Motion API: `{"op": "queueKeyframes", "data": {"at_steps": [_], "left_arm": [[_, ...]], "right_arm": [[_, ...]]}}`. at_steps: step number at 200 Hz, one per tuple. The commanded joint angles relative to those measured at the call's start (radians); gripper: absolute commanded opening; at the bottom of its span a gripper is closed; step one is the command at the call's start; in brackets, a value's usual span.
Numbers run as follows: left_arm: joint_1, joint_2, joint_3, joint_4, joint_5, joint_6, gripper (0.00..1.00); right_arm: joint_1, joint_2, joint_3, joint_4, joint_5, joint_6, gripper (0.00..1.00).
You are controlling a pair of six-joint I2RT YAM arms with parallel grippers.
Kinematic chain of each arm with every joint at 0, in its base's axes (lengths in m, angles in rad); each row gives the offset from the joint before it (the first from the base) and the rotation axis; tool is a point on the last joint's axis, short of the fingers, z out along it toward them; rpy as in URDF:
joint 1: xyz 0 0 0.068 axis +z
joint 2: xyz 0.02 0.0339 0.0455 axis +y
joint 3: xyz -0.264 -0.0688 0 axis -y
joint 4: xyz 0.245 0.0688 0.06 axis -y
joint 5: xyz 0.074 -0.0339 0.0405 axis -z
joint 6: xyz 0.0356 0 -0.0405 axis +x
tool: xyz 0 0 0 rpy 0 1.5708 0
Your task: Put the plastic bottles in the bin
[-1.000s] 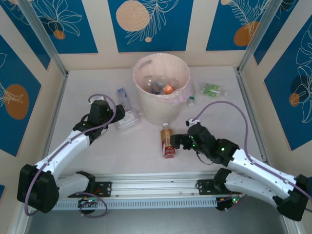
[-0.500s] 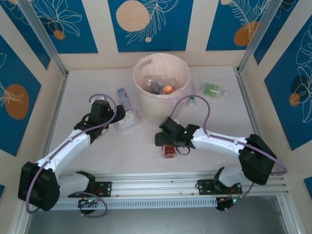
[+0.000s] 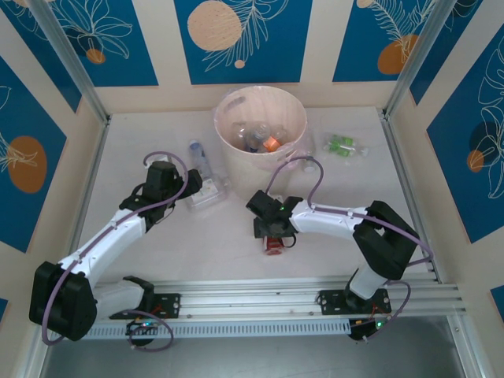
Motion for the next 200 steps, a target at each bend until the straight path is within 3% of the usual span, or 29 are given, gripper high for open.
{"op": "queueKeyframes", "data": {"at_steps": [1,66,119,163,200], "left_arm": [[0.019,-0.002,-0.003,0.006,-0.007,-0.016,1.0],[0.021,0.003,-0.003,0.008,-0.005,-0.017,1.0],[0.022,-0.001,-0.006,0.009,-0.005,-0.018,1.0],[0.032,0.004,-0.003,0.016,0.006,-0.016,1.0],[0.041,0.007,-0.004,0.018,0.015,-0.017,1.0]], "right_arm": [[0.019,-0.041,-0.029,0.055,-0.001,-0.05,0.61],[0.066,-0.194,-0.124,0.21,-0.035,-0.239,0.53],[0.066,-0.328,-0.162,0.288,-0.076,-0.347,0.53],[0.051,-0.439,-0.133,0.293,-0.07,-0.39,0.52],[0.012,-0.485,-0.082,0.312,-0.146,-0.416,0.51]]}}
